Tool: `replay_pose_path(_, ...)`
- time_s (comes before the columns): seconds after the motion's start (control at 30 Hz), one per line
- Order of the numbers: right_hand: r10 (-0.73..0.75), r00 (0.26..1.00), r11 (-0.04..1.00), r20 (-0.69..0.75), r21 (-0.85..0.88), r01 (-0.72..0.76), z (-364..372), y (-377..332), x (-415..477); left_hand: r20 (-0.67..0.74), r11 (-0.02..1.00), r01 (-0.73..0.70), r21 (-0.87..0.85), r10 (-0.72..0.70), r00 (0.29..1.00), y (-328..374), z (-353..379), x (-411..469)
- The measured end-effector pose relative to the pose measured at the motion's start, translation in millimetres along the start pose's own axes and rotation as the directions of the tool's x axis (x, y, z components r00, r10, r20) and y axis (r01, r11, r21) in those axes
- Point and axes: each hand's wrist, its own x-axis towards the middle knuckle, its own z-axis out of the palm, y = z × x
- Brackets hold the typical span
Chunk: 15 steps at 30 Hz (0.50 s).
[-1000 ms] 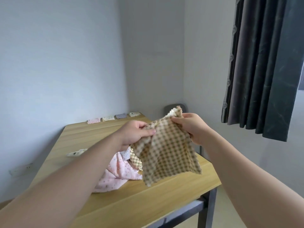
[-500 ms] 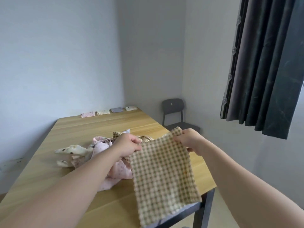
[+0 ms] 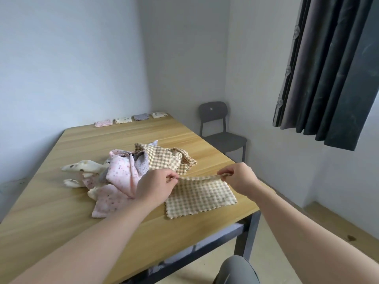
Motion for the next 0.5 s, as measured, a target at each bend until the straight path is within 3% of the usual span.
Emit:
replay_pose_path(0.2,-0.015,0.998,0.994,0.061,-0.109,0.022,15.5,14.5,-19.8,0.106,0.956,-0.242,0.169,0.226,0.968,-8.8,13.9,-38.4)
replay_pose_path(0.5,-0.052,0.954,0.941,0.296,-0.306,0.146,15.7,26.3,-28.6,0.253,0.930,-0.303,0.208,0.248,0.935,-22.5,22.2,-51.9)
